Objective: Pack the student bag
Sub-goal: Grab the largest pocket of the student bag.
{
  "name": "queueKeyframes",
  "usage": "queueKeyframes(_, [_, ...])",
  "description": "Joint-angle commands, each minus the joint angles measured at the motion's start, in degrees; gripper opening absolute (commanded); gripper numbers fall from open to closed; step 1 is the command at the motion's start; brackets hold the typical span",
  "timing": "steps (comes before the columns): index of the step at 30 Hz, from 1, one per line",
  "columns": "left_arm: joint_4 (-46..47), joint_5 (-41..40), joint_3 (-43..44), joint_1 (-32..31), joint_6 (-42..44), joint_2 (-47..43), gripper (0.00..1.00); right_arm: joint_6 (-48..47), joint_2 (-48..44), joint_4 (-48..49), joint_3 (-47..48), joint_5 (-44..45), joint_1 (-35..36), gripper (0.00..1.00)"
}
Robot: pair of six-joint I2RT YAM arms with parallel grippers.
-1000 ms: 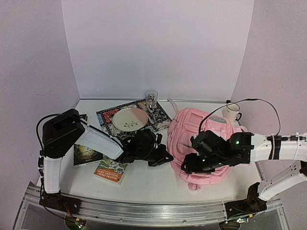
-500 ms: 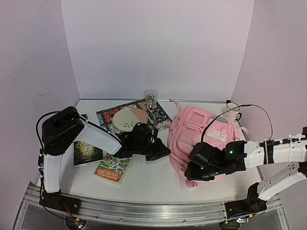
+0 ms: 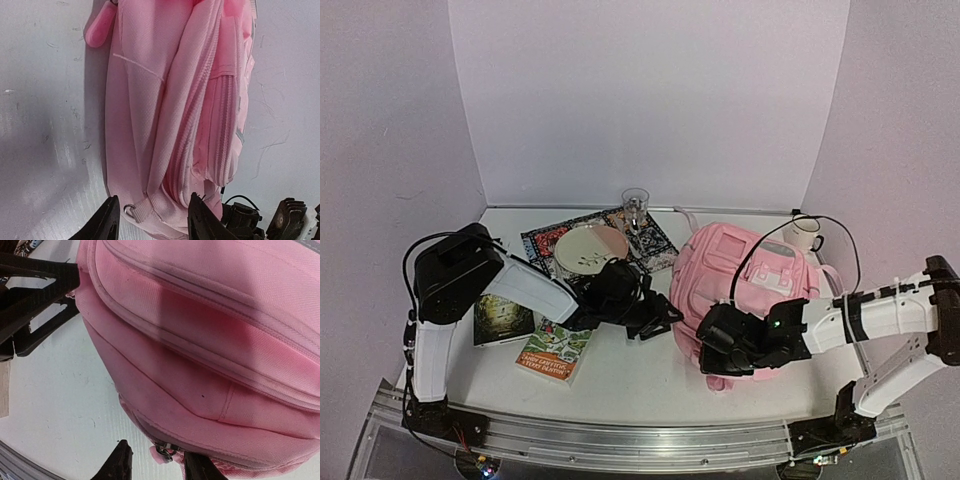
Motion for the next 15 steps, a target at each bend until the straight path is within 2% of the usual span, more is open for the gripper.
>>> queueKeyframes(1, [1.81, 3.36, 4.72, 0.06, -1.56, 2.6, 0.46, -0.03, 2.45, 0.13, 2.45, 2.81, 0.15, 0.29])
queueKeyframes(4, [1.87, 3.98, 5.91, 0.08, -1.94, 3.44, 0.38, -0.37, 2.87, 0.34, 2.46, 2.15, 0.13, 0.2])
queueKeyframes(10, [1.78, 3.07, 4.82, 0.96, -0.55, 1.74, 0.02, -2.3, 0.54, -1.03, 1.88, 0.15, 0.13, 0.0])
queueKeyframes(15, [1.78, 3.0, -0.43, 4.81, 0.89, -1.3, 0.0, -4.62, -1.95, -9.43, 2.59, -1.34, 0.12, 0.0])
